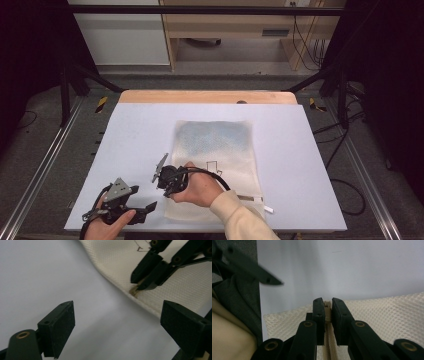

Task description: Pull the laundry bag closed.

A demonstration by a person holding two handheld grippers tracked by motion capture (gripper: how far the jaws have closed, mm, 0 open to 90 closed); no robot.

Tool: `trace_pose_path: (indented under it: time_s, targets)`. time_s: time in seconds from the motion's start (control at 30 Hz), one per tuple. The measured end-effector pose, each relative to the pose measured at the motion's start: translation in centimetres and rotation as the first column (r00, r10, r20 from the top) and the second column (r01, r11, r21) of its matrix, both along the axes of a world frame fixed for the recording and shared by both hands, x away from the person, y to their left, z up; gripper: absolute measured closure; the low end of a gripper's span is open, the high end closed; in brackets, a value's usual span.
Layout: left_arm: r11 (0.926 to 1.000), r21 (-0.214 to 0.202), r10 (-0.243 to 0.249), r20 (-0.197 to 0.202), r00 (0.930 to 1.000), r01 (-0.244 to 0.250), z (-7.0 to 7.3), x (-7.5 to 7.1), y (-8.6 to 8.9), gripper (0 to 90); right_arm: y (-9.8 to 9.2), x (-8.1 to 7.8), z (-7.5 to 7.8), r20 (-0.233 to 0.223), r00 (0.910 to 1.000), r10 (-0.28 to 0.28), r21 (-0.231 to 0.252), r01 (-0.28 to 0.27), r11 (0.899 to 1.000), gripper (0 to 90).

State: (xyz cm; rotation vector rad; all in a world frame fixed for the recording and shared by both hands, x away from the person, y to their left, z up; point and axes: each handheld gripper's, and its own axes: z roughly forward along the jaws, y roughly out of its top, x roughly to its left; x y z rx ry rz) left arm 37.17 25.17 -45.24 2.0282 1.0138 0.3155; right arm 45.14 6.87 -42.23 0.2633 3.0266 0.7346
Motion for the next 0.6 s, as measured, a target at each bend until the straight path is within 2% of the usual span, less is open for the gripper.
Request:
trace_pose_path:
  time_s: [0.1, 0.2, 0.37, 0.43, 0.47, 0.6]
  targets:
    - [0.9996, -0.025, -0.013, -0.001, 0.9999, 0.013, -0.3, 0.1, -1.1, 11.7, 0.0, 0.0, 0.1, 0.001, 1.0000, 0.001, 0.002, -0.001, 1.000, 81.6]
    - [0.9995, -0.017, -0.027, 0.004, 0.9996, 0.027, -0.6, 0.3, -1.5, 11.7, 0.0, -0.1, 0.1, 0.005, 1.0000, -0.002, 0.004, 0.002, 1.000, 81.7]
    - [0.9974, -0.067, -0.029, -0.024, 0.9993, 0.027, -0.9, 0.7, -1.8, 12.6, -0.1, -0.1, 0.3, 0.006, 1.0000, -0.001, 0.020, 0.001, 1.000, 81.7]
    - [0.9969, -0.072, -0.033, -0.028, 0.9991, 0.031, -1.0, 0.8, -1.9, 13.4, -0.1, -0.1, 0.4, 0.006, 1.0000, 0.000, 0.021, 0.000, 1.000, 81.7]
    - [0.9956, -0.088, -0.038, -0.043, 0.9984, 0.034, -1.2, 0.8, -2.1, 14.6, -0.2, -0.1, 0.5, 0.010, 0.9999, -0.003, 0.026, 0.003, 1.000, 81.7]
    - [0.9937, -0.102, -0.051, -0.047, 0.9976, 0.046, -1.4, 1.1, -2.6, 18.2, -0.3, -0.1, 0.9, 0.018, 0.9998, 0.000, 0.027, -0.001, 1.000, 81.7]
